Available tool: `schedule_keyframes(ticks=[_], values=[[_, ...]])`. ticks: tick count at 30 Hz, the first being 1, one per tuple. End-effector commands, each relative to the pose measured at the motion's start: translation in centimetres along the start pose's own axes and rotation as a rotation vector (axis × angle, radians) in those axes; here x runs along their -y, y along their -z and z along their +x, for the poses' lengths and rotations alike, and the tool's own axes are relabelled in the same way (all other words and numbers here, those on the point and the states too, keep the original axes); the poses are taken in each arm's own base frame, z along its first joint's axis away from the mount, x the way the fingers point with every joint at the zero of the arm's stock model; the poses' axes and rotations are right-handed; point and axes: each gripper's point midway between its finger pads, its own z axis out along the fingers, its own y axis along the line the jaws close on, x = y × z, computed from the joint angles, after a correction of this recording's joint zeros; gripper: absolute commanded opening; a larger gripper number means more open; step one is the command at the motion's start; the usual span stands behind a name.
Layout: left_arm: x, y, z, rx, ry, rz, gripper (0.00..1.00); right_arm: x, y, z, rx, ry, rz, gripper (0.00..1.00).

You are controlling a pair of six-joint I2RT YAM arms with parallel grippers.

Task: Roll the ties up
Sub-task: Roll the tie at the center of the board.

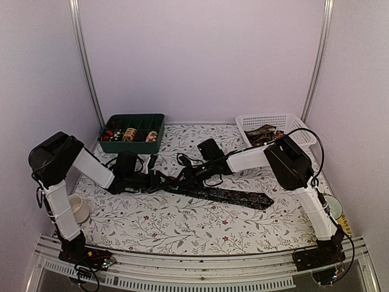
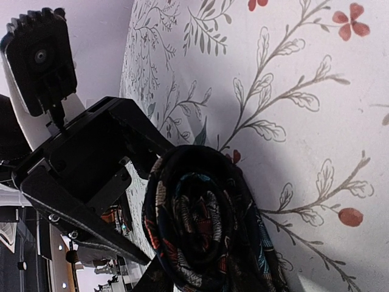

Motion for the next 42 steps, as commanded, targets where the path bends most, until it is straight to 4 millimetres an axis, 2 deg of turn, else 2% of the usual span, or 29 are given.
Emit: schedule_keyframes(ticks=[1,4,10,15,19,20,25,29,34,36,38,42], values=[[-1.6,-0.6,2.5,-0.063,0.097,0.036,0.5,8.4,-1.7,3.5,-0.064,-0.148,0.14,0.27],[-2.4,-1.0,3.9,-0.09,0.152,0.057,0.43,8.3,-1.7,3.5,-0.064,-0.148,0.14,0.27],[-2.8,-0.8,4.3,-0.064,0.226,0.097,0.21,8.4,-1.8,3.6,-0.065,-0.147,0.141,0.27],[-3.0,-0.6,3.8,-0.041,0.249,0.074,0.1,8.4,-1.6,3.5,-0.061,-0.145,0.147,0.28],[-3.8,-0.1,3.0,-0.012,0.25,-0.024,0.0,7.1,-0.8,2.6,-0.037,-0.11,0.164,0.39],[-3.3,0.3,2.0,0.012,0.229,-0.04,0.0,6.4,-0.4,2.2,-0.026,-0.093,0.17,0.44],[-4.1,1.9,0.8,0.041,0.178,-0.22,0.0,1.3,2.7,-0.1,0.046,0.029,0.186,0.59],[-4.1,2.8,0.0,0.065,0.131,-0.316,0.0,-4.7,6.6,-1.8,0.121,0.134,0.159,0.65],[-3.8,2.8,-0.7,0.06,0.044,-0.459,0.0,-9.0,10.3,-2.2,0.189,0.221,0.154,0.69],[-3.9,2.9,-1.0,0.054,0.001,-0.536,0.0,-9.4,11.4,-2.1,0.21,0.239,0.174,0.69],[-4.0,2.9,-0.9,0.03,-0.04,-0.615,0.0,-9.0,12.4,-1.8,0.222,0.254,0.212,0.69],[-4.1,3.1,-1.3,0.003,-0.113,-0.761,0.0,-6.3,13.7,-0.9,0.225,0.248,0.296,0.69]])
